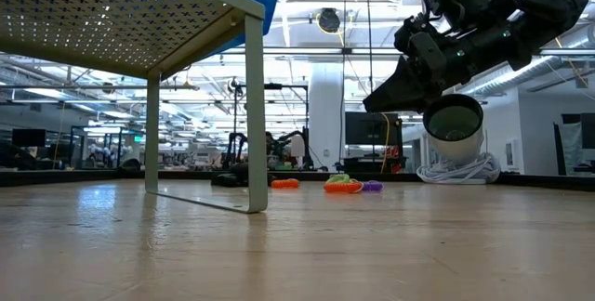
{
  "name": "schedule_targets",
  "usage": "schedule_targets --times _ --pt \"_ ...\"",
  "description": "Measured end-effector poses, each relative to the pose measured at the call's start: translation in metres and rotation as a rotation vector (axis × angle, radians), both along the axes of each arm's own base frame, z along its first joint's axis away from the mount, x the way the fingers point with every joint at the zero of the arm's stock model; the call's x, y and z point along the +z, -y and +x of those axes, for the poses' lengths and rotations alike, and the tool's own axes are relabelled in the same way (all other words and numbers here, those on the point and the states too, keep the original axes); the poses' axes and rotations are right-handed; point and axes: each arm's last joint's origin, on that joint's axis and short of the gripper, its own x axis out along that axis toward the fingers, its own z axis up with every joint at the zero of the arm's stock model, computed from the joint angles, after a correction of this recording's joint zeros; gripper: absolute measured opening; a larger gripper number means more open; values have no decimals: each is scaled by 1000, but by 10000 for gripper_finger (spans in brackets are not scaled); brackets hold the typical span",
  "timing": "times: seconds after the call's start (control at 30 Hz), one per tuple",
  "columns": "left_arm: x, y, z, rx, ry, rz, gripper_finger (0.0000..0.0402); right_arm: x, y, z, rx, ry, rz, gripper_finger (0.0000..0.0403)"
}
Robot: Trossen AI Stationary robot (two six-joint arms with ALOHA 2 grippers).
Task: Pick & Place Office Desk Supplies
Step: Put the black rubber band into the center blue basket on the shelf
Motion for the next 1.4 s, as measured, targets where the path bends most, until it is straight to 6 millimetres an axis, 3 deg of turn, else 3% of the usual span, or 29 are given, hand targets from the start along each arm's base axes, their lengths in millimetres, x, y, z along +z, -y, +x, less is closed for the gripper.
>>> schedule_targets --times 0.23,0.47,0.67,0.9,1.13,1.4 --pt "3 1 3 -22 67 61 199 -1 0 0 0 -9 2 128" --pt "18 -8 19 71 297 280 212 -1 0 0 0 -8 2 128" --pt "36 -31 40 174 450 519 202 -1 0 0 -1 -6 5 128" --pt "46 -70 59 354 477 626 192 -1 0 0 -6 -4 18 128" --pt "32 -102 85 487 384 674 193 -1 0 0 -6 -3 18 128" --pt "-14 -139 136 602 217 728 191 -1 0 0 -5 -4 15 128"
